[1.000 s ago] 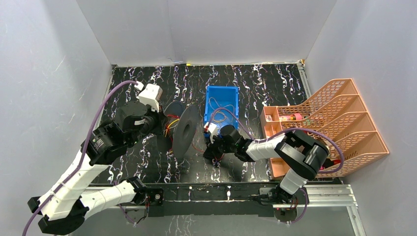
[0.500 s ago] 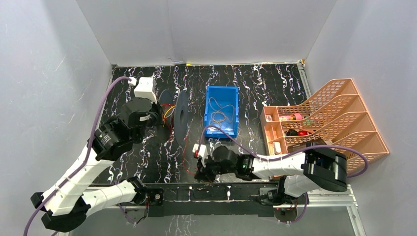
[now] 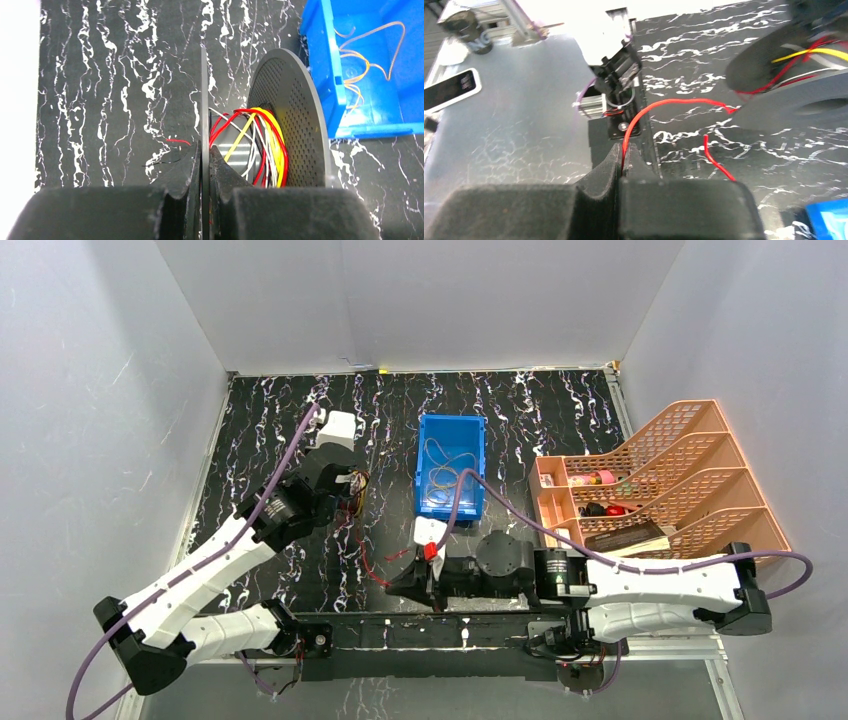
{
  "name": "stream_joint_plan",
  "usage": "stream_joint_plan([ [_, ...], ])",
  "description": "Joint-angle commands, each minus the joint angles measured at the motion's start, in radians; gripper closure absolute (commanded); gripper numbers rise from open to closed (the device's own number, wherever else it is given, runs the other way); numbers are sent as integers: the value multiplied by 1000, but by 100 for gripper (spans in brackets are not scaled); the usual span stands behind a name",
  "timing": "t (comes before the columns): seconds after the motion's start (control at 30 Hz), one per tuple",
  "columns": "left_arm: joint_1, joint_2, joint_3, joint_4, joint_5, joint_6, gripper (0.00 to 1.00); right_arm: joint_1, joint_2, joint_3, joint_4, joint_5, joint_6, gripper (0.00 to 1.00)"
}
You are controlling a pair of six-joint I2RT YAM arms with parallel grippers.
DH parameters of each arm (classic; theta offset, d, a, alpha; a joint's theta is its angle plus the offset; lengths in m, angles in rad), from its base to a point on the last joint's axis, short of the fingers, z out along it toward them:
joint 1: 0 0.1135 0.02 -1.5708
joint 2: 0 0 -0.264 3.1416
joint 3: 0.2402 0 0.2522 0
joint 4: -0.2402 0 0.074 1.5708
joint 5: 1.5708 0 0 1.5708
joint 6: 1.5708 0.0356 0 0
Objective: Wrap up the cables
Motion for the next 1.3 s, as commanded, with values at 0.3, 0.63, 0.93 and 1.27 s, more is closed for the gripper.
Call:
stream_joint_plan([
  [0.3,4,-13,-63,-49,200,91,100,-42,112,305,-265,485,-144,100],
  [0.63,4,-32,-102,-35,348,147,100,-339,164,358,-290,335,-170,100],
  [0.93,5,-93,-97,-49,489,173,100,-562,203,302,-255,250,-121,100],
  [1.27,4,-164,-15,-99,697,160,100,-670,197,135,-204,137,-28,100],
])
